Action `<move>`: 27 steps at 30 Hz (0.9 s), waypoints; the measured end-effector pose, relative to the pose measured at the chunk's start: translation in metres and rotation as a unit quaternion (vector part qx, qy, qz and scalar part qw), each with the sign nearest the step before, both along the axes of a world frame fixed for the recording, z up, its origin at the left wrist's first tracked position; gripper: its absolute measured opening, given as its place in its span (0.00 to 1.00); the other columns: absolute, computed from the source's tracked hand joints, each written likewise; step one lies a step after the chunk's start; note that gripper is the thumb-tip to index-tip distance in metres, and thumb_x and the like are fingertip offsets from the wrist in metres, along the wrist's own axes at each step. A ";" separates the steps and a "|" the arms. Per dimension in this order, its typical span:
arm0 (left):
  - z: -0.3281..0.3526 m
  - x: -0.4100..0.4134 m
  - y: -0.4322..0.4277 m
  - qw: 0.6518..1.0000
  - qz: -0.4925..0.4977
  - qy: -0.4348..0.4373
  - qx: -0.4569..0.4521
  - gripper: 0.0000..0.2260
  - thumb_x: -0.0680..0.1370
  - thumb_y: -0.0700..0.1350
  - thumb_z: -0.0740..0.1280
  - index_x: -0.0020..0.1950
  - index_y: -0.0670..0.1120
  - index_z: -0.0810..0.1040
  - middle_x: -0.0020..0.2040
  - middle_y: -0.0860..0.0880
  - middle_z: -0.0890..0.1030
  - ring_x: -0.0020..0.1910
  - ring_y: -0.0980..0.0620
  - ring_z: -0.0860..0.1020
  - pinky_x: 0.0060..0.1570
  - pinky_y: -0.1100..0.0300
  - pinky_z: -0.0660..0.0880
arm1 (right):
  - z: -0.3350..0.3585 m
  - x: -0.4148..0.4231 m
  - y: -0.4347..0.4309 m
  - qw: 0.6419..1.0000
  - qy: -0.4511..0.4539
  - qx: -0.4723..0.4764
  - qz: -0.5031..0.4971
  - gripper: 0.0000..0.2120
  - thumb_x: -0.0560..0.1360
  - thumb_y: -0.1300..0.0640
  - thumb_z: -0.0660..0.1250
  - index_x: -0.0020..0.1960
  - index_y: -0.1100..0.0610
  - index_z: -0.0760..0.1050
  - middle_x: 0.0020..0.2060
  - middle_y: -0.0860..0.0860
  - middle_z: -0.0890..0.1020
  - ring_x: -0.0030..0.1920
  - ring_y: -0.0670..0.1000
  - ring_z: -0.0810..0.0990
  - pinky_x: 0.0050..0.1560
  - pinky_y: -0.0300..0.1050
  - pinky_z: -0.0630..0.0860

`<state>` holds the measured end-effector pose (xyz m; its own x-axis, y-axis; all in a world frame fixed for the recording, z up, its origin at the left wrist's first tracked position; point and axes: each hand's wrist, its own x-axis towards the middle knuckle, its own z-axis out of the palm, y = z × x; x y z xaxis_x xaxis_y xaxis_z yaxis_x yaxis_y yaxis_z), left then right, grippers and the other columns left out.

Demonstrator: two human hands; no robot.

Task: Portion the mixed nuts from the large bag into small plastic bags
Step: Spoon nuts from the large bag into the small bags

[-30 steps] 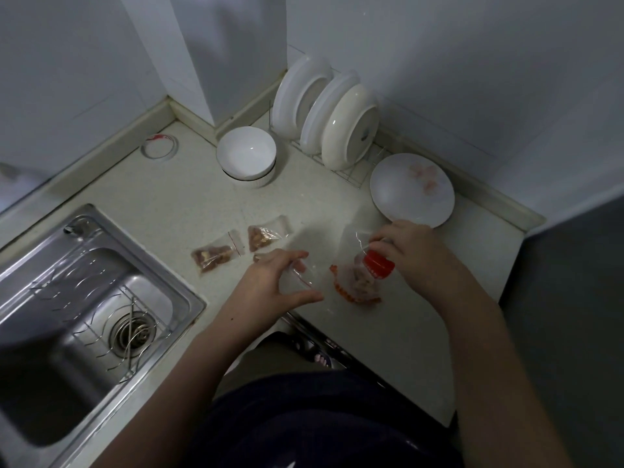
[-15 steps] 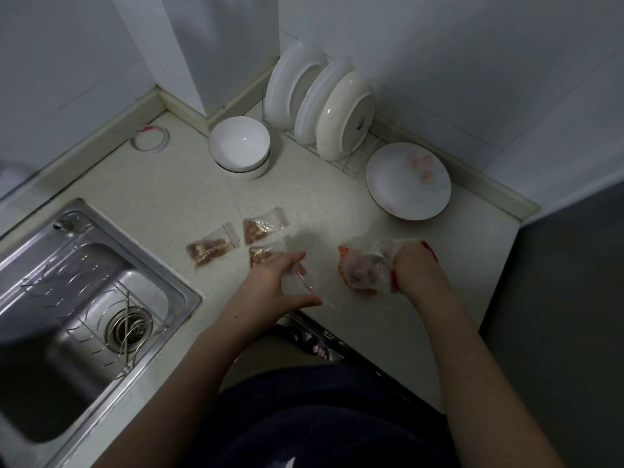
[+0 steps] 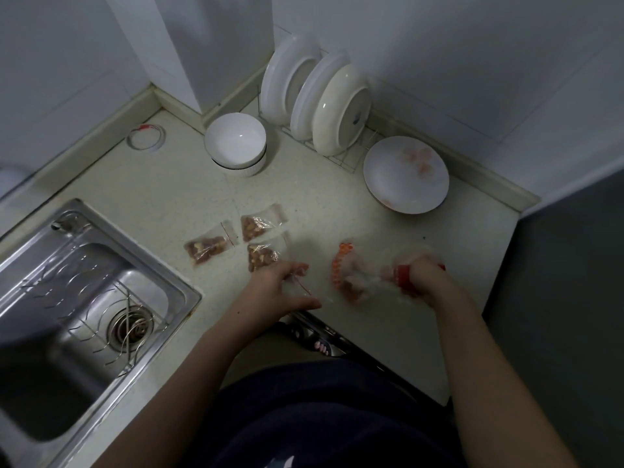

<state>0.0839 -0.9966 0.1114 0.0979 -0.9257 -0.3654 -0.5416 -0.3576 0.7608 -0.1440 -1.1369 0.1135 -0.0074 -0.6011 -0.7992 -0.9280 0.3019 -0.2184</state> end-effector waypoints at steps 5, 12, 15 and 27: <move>-0.009 -0.006 -0.003 0.993 0.029 0.102 0.060 0.26 0.66 0.49 0.80 0.62 0.52 0.79 0.63 0.53 0.77 0.61 0.54 0.73 0.62 0.50 0.75 | 0.004 -0.005 0.019 0.960 -0.216 0.055 -0.172 0.10 0.78 0.63 0.64 0.38 0.55 0.72 0.26 0.50 0.69 0.18 0.42 0.64 0.18 0.30 0.58; -0.015 -0.004 -0.007 0.966 0.094 0.234 0.056 0.15 0.68 0.46 0.79 0.52 0.46 0.84 0.55 0.48 0.84 0.57 0.48 0.80 0.63 0.43 0.75 | 0.015 -0.002 0.019 0.892 -0.380 0.043 -0.239 0.07 0.75 0.62 0.68 0.39 0.57 0.74 0.24 0.49 0.69 0.19 0.42 0.64 0.19 0.32 0.59; -0.017 -0.002 -0.009 0.958 0.107 0.260 0.051 0.13 0.69 0.45 0.78 0.51 0.44 0.84 0.52 0.47 0.85 0.55 0.48 0.82 0.61 0.44 0.76 | 0.023 -0.003 0.016 0.870 -0.418 0.063 -0.252 0.10 0.77 0.67 0.62 0.38 0.58 0.73 0.27 0.51 0.68 0.20 0.42 0.64 0.21 0.34 0.59; -0.025 -0.010 -0.032 0.965 0.094 0.222 0.102 0.14 0.70 0.51 0.77 0.52 0.46 0.85 0.48 0.52 0.86 0.51 0.53 0.83 0.59 0.47 0.78 | 0.067 -0.029 -0.013 0.909 -0.348 -0.090 -0.212 0.12 0.78 0.60 0.63 0.36 0.60 0.70 0.28 0.54 0.70 0.21 0.44 0.60 0.21 0.35 0.57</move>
<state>0.0742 -1.0283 0.0859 0.0485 -0.8112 -0.5827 -0.0890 -0.5846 0.8064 -0.1726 -1.1500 0.1802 0.2006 -0.7837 -0.5879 -0.3556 0.5009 -0.7891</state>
